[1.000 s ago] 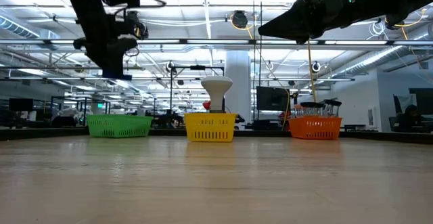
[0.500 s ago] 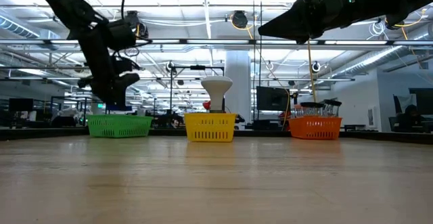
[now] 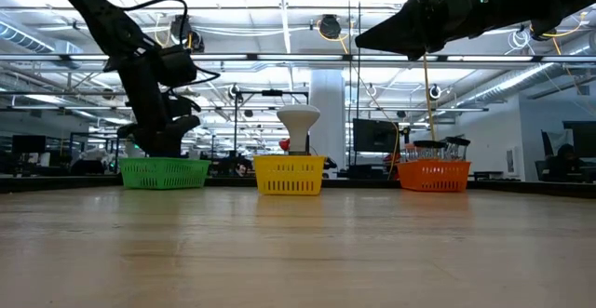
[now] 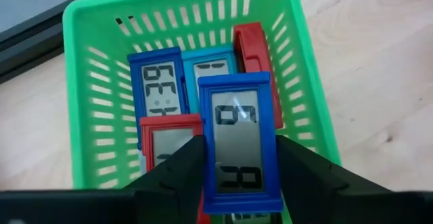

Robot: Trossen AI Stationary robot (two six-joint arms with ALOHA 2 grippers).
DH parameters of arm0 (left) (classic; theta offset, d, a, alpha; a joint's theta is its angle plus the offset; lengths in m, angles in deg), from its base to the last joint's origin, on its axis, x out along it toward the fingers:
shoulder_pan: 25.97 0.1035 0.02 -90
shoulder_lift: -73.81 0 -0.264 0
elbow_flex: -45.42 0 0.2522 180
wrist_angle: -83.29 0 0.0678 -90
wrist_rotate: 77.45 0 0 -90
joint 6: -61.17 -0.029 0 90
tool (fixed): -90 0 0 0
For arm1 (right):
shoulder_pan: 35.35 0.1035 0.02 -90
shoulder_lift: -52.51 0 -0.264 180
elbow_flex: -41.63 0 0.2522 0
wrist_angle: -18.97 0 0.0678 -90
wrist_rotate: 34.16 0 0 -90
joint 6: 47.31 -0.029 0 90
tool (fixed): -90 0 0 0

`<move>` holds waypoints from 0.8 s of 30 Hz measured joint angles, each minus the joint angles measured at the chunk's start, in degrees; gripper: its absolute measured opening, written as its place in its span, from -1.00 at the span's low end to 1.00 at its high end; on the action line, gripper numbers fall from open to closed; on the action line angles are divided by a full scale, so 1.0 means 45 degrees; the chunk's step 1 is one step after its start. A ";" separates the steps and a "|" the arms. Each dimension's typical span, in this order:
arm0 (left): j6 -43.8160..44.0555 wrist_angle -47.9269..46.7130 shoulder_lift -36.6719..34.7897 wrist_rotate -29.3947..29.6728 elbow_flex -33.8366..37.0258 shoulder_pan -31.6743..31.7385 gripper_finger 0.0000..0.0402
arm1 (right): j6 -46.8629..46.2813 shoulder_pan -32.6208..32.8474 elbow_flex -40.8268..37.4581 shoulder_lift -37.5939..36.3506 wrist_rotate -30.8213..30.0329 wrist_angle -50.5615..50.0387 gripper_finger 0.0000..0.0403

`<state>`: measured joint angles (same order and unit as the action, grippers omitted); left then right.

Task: Pick & Place Office items
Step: Put the blue digital clock into the green bin, then put the purple charger adapter into the yellow bin

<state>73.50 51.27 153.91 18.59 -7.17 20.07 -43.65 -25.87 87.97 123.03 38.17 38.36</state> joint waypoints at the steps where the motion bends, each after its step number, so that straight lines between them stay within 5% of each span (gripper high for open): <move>1: 0.0000 -0.0018 -0.0038 0.0000 0.0000 0.0000 -0.16 | 0.0000 0.0000 0.0000 0.0000 0.0000 -0.0001 -0.99; 12: -0.0500 -0.1132 -0.2098 0.0001 0.0000 -0.0284 0.14 | 0.0000 0.0000 0.0000 0.0000 0.0000 -0.0016 -0.99; 19: -0.0908 -0.1425 -0.4169 0.0000 0.0278 -0.2826 -0.10 | -0.0141 0.0045 0.0000 0.0000 0.0230 -0.0442 -1.00; 24: -0.0658 0.0689 -0.5006 -0.0010 0.1639 -0.6112 -0.38 | -0.1259 0.0935 0.0000 0.0000 0.0452 -0.1957 -1.00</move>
<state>70.55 54.37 131.38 18.54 0.20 -7.43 -49.31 -21.66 87.97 123.03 40.21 29.55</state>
